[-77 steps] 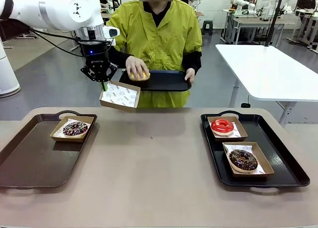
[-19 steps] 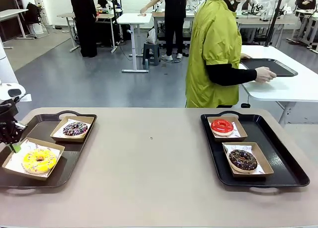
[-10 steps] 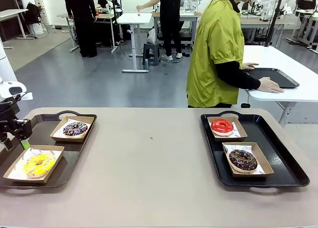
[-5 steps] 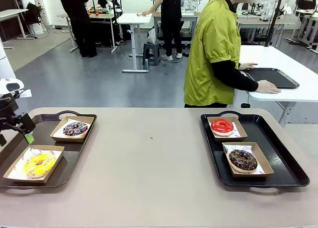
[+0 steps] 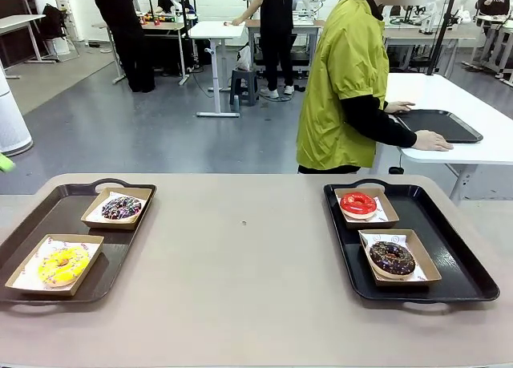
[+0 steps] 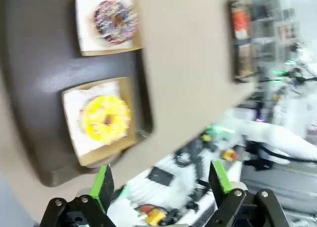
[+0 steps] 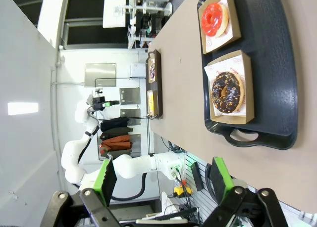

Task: Individually package the donuts and arrange them on the tray.
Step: Place the picked Paper togo box on the Handle tray.

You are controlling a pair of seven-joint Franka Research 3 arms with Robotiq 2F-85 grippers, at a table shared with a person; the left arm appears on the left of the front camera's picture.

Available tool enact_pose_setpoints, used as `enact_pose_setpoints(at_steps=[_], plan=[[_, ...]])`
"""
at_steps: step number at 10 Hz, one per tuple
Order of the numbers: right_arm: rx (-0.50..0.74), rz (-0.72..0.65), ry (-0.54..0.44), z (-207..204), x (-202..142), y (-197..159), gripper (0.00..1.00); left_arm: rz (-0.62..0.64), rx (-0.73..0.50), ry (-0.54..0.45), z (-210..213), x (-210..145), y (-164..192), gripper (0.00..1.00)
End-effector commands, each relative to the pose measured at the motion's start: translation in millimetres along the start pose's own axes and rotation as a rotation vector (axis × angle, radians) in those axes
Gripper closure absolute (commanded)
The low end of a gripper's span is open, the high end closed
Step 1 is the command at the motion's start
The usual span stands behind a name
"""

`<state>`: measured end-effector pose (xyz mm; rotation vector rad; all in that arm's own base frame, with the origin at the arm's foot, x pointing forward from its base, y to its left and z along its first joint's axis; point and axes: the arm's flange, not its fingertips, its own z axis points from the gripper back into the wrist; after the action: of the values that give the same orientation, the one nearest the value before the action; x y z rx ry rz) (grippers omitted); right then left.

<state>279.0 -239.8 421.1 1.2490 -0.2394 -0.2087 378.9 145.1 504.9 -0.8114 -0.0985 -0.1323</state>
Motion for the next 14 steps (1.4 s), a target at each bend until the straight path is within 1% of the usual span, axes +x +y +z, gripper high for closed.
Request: enact_pose_setpoints(at_steps=[1,3,6,8,9,10,14], plan=[[0.013,0.001,-0.001,0.5,-1.2,0.2,0.0,0.057,-0.245,-0.023,44.4,6.5,40.2,0.0],[0.013,0.001,-0.001,0.5,-1.2,0.2,0.0,0.114,-0.366,-0.098,78.4,-6.7,86.0,0.0],[0.013,0.001,-0.001,0.5,-1.2,0.2,0.0,0.179,-0.449,-0.098,85.6,-23.6,152.1,0.0],[0.013,0.001,-0.001,0.5,-1.2,0.2,0.0,0.167,-0.483,-0.12,93.0,-39.6,177.6,0.0],[0.013,0.001,-0.001,0.5,-1.2,0.2,0.0,0.143,-0.485,-0.136,96.0,-45.9,183.9,0.0],[0.013,0.001,-0.001,0.5,-1.2,0.2,0.0,0.21,-0.46,-0.106,75.5,-41.7,176.2,0.0],[0.013,0.001,-0.001,0.5,-1.2,0.2,0.0,0.21,-0.46,-0.106,75.5,-41.7,176.2,0.0]])
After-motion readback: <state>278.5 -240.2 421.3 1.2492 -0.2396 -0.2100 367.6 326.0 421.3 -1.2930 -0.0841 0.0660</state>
